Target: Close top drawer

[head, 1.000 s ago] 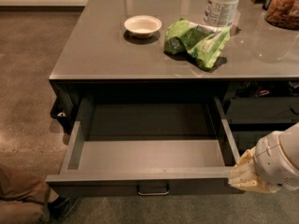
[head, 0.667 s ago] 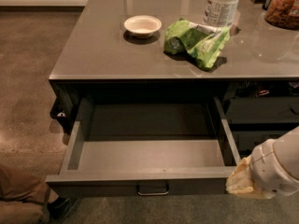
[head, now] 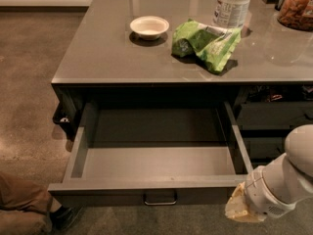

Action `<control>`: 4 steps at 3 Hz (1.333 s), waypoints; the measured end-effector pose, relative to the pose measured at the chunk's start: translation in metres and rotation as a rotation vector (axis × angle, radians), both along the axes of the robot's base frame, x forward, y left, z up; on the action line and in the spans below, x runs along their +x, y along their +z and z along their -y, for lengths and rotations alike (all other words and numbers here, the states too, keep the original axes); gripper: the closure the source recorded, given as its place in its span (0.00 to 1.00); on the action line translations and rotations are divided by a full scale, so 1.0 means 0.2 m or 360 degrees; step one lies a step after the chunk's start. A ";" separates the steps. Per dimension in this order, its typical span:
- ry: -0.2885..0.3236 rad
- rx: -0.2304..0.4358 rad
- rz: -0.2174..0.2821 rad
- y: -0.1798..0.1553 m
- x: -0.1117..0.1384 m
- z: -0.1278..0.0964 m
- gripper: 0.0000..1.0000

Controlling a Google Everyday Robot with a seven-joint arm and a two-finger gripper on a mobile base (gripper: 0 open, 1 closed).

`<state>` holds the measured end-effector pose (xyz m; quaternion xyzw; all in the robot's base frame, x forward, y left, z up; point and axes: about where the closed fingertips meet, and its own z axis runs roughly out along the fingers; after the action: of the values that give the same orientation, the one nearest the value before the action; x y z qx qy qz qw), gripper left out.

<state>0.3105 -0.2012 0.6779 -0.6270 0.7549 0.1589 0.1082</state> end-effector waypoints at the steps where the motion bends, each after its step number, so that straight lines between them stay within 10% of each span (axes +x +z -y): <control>1: 0.0035 0.0014 0.0019 -0.09 0.06 -0.06 0.58; 4: 0.0083 0.0088 0.0130 -0.15 0.24 -0.20 0.00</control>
Offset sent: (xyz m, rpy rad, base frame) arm 0.0495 0.0412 -0.0411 0.0621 -0.0802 0.0492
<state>0.3579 -0.1609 0.6469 -0.6492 0.7286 0.1569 0.1522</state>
